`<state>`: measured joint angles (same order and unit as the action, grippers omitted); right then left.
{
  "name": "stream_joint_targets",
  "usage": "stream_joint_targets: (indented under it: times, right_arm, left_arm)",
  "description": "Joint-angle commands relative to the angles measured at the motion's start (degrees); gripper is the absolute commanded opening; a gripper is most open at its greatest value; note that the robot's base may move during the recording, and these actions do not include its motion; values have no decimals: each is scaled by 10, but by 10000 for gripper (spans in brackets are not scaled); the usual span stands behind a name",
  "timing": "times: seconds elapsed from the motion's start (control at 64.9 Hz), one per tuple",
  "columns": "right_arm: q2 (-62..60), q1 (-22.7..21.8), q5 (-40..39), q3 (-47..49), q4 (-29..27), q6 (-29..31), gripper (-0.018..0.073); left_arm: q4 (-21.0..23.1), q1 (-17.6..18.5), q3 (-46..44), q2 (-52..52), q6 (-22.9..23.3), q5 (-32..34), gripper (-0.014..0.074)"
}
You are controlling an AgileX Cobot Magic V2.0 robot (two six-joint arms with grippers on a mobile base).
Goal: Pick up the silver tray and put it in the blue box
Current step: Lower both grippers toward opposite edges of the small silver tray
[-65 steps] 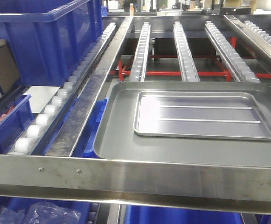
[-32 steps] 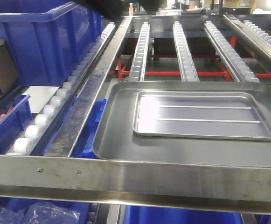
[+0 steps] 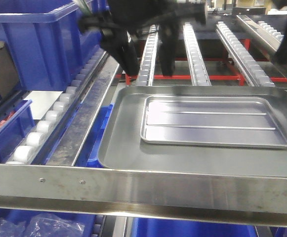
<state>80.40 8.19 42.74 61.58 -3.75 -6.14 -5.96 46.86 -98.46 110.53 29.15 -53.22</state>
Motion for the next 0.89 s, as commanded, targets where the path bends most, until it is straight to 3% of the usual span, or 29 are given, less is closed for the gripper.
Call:
stream_joint_targets:
  times: [0.0,0.216,0.878]
  right_arm:
    - [10,-2,-18,34,-1,-9,456]
    - [65,-2,-25,46,26,-20,456]
    - [152,-26,-84,46,35,-27,456]
  left_arm:
    - [3,-10,-43,-7,17,7,271]
    - [11,-36,-57,25,31,7,271]
    - [0,-37,-57,87,31,38,271]
